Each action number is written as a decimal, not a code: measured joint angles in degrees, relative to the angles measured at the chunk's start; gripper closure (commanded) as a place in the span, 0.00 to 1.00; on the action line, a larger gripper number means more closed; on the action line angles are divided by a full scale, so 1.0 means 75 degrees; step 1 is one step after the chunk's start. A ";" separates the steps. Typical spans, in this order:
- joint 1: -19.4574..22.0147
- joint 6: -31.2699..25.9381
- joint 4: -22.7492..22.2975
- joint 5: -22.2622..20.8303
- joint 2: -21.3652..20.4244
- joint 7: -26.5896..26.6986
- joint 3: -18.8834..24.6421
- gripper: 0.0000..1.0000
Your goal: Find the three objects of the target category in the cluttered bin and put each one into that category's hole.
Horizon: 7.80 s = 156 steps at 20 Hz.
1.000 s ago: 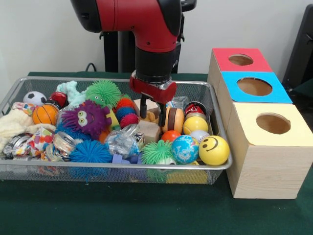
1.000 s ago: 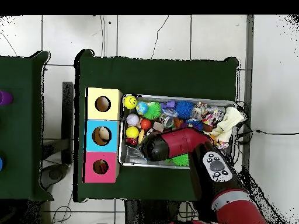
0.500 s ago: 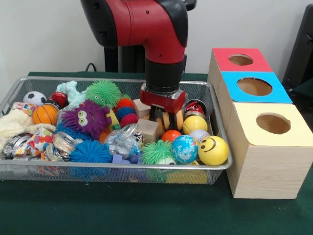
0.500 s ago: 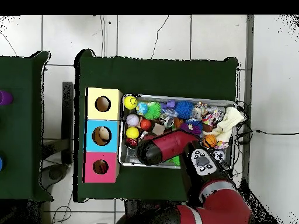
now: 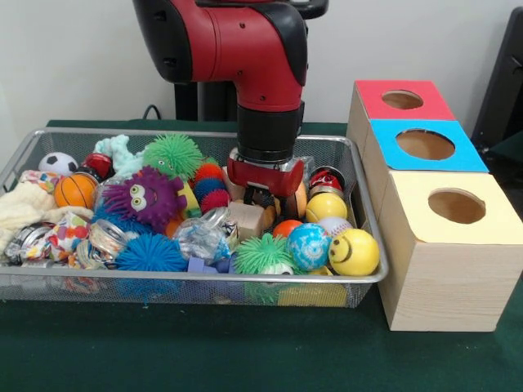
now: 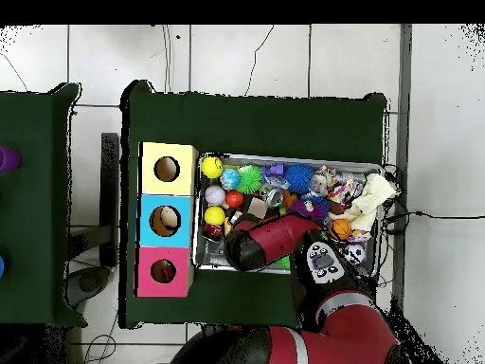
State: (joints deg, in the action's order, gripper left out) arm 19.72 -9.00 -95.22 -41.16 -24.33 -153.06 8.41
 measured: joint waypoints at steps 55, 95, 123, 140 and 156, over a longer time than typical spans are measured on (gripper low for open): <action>0.1154 -0.0410 -0.1233 0.0930 -0.1044 0.0000 0.0070 1.00; -0.1107 -0.1274 -0.2195 0.2802 -0.2453 0.0000 -0.0256 1.00; -0.1869 -0.1339 -0.2503 0.3830 -0.3410 0.0000 -0.1009 1.00; -0.2677 -0.1337 -0.2920 0.4374 -0.3563 0.0000 -0.1619 1.00; -0.4263 -0.1337 -0.3221 0.5310 -0.3551 -0.0002 -0.2401 1.00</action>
State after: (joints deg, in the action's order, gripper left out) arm -12.25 -19.03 -119.38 -1.34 -50.96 -153.08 -9.60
